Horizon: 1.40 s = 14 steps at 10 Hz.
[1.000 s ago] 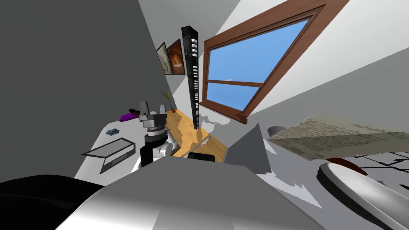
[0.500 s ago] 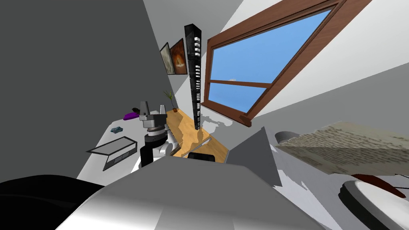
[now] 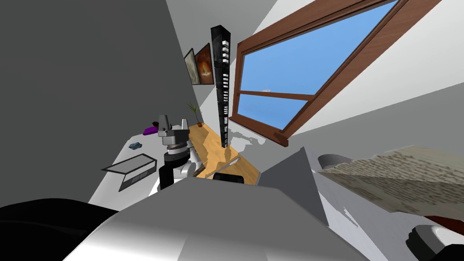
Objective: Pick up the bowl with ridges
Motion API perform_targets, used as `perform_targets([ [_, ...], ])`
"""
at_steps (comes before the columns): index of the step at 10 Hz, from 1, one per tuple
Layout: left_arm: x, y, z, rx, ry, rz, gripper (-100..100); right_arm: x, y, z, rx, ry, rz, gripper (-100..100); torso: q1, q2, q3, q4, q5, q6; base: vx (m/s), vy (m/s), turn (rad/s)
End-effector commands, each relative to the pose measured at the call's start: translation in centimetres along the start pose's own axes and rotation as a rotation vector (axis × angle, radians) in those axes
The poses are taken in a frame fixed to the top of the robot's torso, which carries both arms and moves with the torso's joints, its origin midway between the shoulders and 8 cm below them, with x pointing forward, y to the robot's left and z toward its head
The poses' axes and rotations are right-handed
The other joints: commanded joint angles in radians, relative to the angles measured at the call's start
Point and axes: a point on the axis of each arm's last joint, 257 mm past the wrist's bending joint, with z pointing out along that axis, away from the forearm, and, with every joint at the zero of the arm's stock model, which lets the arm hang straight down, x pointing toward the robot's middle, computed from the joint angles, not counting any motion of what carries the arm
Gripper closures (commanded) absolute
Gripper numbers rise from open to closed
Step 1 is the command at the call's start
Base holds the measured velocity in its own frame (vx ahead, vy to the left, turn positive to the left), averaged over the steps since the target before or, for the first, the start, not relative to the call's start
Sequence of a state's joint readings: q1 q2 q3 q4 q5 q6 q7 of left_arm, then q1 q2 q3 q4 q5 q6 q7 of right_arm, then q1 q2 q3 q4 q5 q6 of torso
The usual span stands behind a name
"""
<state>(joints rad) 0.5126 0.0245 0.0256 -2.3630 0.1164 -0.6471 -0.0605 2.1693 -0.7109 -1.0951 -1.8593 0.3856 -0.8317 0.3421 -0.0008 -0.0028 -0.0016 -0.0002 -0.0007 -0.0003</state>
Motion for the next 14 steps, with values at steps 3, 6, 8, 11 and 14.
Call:
perform_targets([
  [3,0.0,0.0,0.0,0.0,0.0,0.0,0,1.4,0.9,-0.7,-0.043,0.081,-0.015,-100,0.0,0.0,0.0,0.0,0.0,0.0,0.044,-0.02,0.03],
  [6,0.0,0.0,0.0,0.0,0.0,0.0,0,2.6,2.4,-1.0,-0.101,0.149,-0.017,-100,0.0,0.0,0.0,0.0,0.0,0.0,0.044,-0.027,0.035],
  [8,0.0,0.0,0.0,0.0,0.0,0.0,0,2.4,2.3,-1.0,-0.096,0.141,-0.018,0,0.001,0.002,0.001,0.001,0.0,0.0,0.007,-0.005,0.004],
  [11,0.0,0.0,0.0,0.0,0.0,0.0,0,3.7,1.8,0.8,-0.078,0.161,0.031,-100,0.003,0.007,0.004,0.002,0.001,0.0,-0.059,0.03,0.173],
  [14,0.0,0.0,0.0,0.0,0.0,0.0,0,3.7,1.7,1.1,-0.076,0.163,0.036,100,0.003,0.007,0.004,0.002,0.001,0.001,-0.035,0.018,0.067],
])
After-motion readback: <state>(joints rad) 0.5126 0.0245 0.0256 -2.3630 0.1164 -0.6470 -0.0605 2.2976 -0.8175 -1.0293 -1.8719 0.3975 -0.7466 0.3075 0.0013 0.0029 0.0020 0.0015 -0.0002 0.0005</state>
